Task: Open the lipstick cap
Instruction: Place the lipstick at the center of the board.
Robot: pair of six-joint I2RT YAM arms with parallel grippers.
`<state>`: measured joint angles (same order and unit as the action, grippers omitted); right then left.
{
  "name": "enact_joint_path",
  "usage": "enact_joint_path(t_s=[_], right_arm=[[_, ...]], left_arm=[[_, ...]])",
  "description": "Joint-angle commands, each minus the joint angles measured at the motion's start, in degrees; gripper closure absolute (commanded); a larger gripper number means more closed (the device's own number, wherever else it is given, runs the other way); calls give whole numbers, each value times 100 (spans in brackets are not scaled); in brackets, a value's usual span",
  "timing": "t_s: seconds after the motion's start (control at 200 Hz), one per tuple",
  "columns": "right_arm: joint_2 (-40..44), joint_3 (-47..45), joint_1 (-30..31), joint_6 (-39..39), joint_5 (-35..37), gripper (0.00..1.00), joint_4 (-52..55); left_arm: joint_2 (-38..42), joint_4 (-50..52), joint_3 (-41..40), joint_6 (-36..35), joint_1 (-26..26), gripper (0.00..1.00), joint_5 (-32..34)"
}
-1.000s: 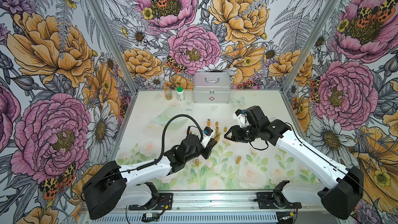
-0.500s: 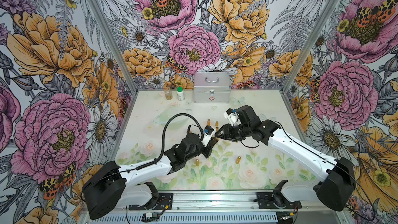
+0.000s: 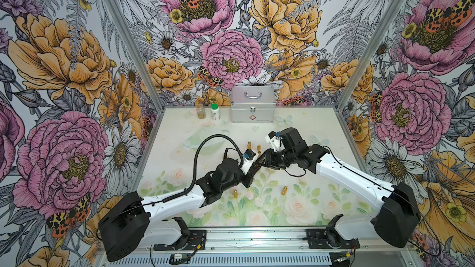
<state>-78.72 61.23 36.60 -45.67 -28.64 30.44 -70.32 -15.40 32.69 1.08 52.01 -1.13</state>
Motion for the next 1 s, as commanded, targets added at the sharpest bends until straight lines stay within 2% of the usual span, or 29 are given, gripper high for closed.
enact_joint_path(t_s=[0.0, 0.145, 0.375, 0.445, 0.485, 0.55, 0.665, 0.826, 0.941, 0.996], right_arm=[[-74, -32, 58, -17, 46, 72, -139], [-65, -72, 58, -12, 78, 77, -134], [14, -92, 58, -12, 362, 80, -117], [39, -84, 62, -14, 483, 81, -106], [41, -70, 64, -14, 562, 81, -93], [49, -22, 63, 7, 716, 82, -29], [41, 179, 67, 174, 1226, 82, 358], [0, 234, 141, 415, 2081, 82, 681], [-155, 180, 311, 546, 2556, 82, 674], [-241, 151, 482, 595, 2935, 82, 674]], left_arm=[[89, -119, 155, -99, 35, 100, -74], [88, -116, 146, -87, 32, 100, -21], [93, -115, 116, -57, 34, 100, 47], [112, -111, 89, -34, 31, 96, 79], [124, -99, 73, -29, 35, 91, 86], [170, -84, 46, -19, 24, 75, 91], [296, 93, -15, 57, 20, 58, 111], [578, 517, -226, 391, -46, 38, 255], [801, 941, -369, 638, -103, 32, 458], [921, 1119, -412, 743, -114, 25, 526]])
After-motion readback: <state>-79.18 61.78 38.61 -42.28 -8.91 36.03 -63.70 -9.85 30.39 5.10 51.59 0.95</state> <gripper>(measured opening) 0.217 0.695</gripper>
